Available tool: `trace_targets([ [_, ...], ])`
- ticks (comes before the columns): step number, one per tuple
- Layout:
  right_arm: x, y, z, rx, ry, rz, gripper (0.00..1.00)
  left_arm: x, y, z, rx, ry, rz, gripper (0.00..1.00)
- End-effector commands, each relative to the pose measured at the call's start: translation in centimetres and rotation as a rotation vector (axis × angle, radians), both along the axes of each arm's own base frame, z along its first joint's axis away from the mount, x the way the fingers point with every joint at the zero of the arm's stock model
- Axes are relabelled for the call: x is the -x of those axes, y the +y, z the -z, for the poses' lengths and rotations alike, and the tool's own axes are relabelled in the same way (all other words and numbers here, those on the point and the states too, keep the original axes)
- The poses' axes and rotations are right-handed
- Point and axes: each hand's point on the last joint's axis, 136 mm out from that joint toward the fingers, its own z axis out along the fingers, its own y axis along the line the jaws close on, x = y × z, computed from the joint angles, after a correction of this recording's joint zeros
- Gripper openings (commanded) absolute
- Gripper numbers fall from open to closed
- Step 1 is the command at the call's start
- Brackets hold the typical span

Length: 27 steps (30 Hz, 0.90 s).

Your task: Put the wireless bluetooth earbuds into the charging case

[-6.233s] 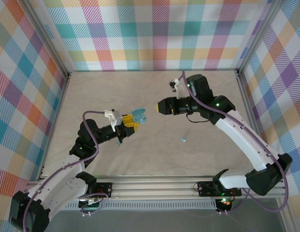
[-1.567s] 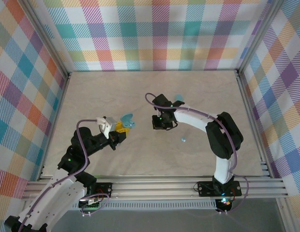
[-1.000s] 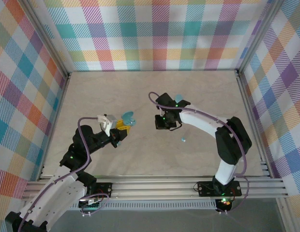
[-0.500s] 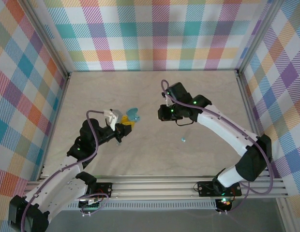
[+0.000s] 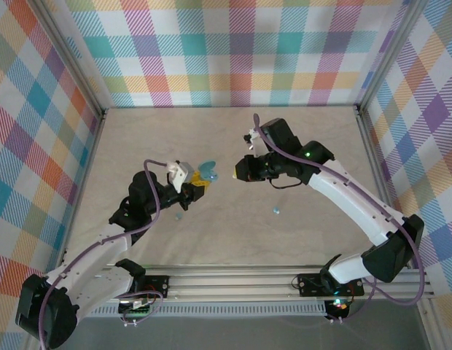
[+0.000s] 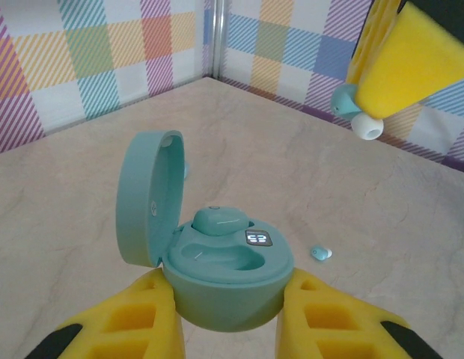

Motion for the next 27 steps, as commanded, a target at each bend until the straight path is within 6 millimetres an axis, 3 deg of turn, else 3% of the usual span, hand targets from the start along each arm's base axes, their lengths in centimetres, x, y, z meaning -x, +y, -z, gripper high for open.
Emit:
trace_targets([
  [1, 1.1, 1.3, -2.8, -0.111, -0.002, -0.068, 0.13, 0.5, -1.1, -2.9, 0.038, -0.129, 0.067, 0.06],
  [16, 1.6, 5.1, -4.9, -0.172, -0.107, -0.129, 0.11, 2.2, -1.4, -3.9, 0.056, -0.171, 0.118, 0.06],
  [27, 1.2, 6.4, -4.0, -0.089, -0.162, -0.163, 0.11, 2.9, -1.2, -4.1, 0.058, -0.173, 0.132, 0.05],
])
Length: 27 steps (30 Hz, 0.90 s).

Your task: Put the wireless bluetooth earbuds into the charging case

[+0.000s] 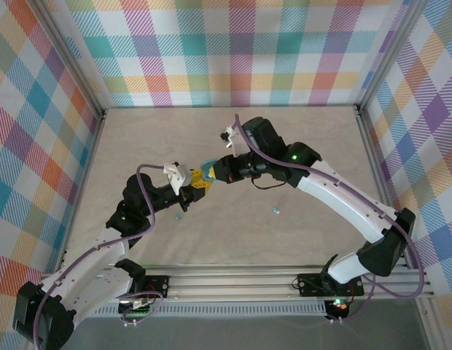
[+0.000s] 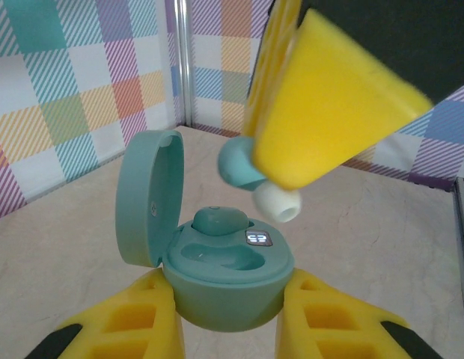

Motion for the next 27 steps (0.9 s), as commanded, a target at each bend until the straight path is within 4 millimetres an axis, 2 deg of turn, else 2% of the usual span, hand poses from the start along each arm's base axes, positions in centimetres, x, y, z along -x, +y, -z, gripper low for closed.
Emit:
trace_targets([
  [1, -0.4, 0.4, -0.3, 0.019, -0.040, -0.020, 0.11, 0.9, -0.3, -0.8, 0.006, -0.043, 0.036, 0.05],
  [27, 0.2, 1.2, 2.1, 0.120, -0.020, -0.051, 0.13, 0.8, -0.4, -1.1, -0.001, -0.050, 0.034, 0.05],
])
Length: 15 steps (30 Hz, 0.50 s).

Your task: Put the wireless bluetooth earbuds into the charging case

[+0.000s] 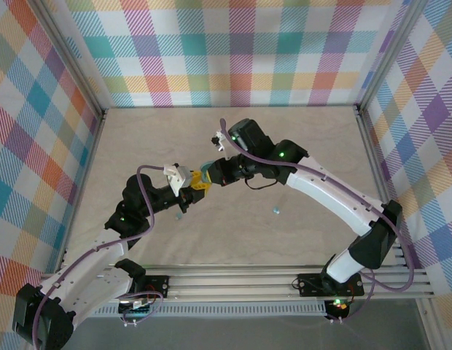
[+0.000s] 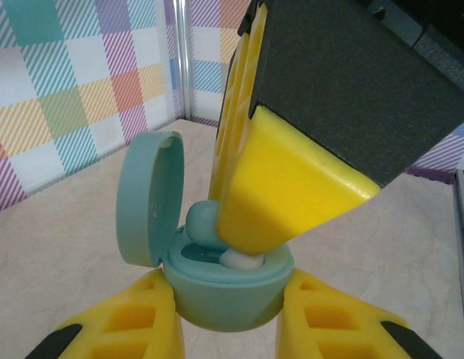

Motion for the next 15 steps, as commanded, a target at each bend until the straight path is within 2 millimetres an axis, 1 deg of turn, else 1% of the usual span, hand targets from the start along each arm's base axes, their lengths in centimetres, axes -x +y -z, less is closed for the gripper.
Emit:
trace_targets([
  [1, 0.3, 0.0, 0.1, 0.029, 0.001, -0.009, 0.13, 0.5, -0.5, -1.5, 0.017, -0.058, 0.034, 0.05],
  [4, 0.4, 0.0, 0.0, 0.036, -0.005, -0.007, 0.14, 0.5, -0.6, -1.5, 0.017, -0.058, 0.036, 0.05],
  [9, 0.7, 0.2, -0.5, 0.020, 0.001, -0.022, 0.22, 0.5, -0.7, -1.6, 0.018, -0.057, 0.042, 0.05],
  [15, 0.8, 0.2, -1.2, 0.003, -0.005, -0.023, 0.27, 0.5, -0.7, -1.7, 0.018, -0.060, 0.042, 0.05],
])
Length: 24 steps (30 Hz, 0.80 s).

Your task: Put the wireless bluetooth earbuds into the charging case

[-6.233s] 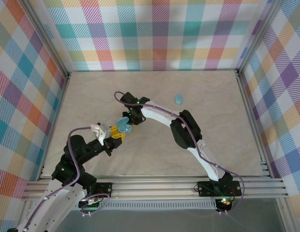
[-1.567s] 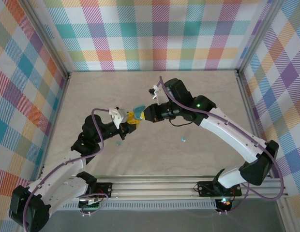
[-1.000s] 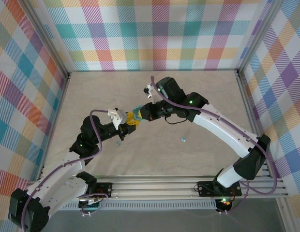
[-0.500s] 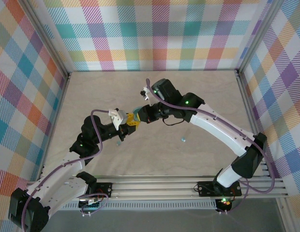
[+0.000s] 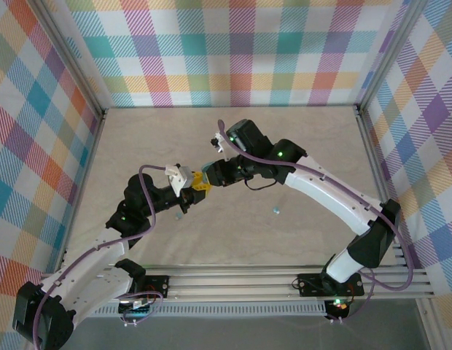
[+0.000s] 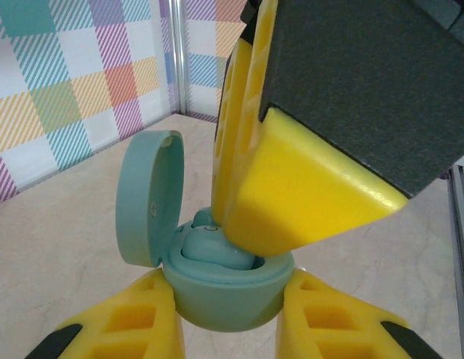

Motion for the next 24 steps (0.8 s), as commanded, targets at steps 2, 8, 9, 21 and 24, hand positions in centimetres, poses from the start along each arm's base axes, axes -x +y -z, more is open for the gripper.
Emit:
trace_targets([
  [2, 0.5, 0.4, -1.6, -0.031, -0.016, -0.026, 0.27, 0.4, -0.4, -2.1, 0.028, -0.070, 0.030, 0.05],
  [8, 0.5, 0.3, -2.0, -0.030, -0.018, -0.023, 0.31, 0.5, -0.4, -2.1, 0.028, -0.071, 0.029, 0.05],
  [9, 0.5, 0.2, -2.3, -0.030, -0.027, -0.022, 0.31, 0.5, -0.4, -2.2, 0.029, -0.072, 0.029, 0.05],
  [21, -1.7, -3.9, -7.7, -0.066, -0.176, 0.098, 0.36, 0.8, -0.3, -2.4, 0.052, -0.094, 0.031, 0.05],
  [24, -3.2, -4.7, -7.1, -0.061, -0.140, 0.142, 0.37, 1.1, -0.2, -2.7, 0.061, -0.101, 0.034, 0.05],
])
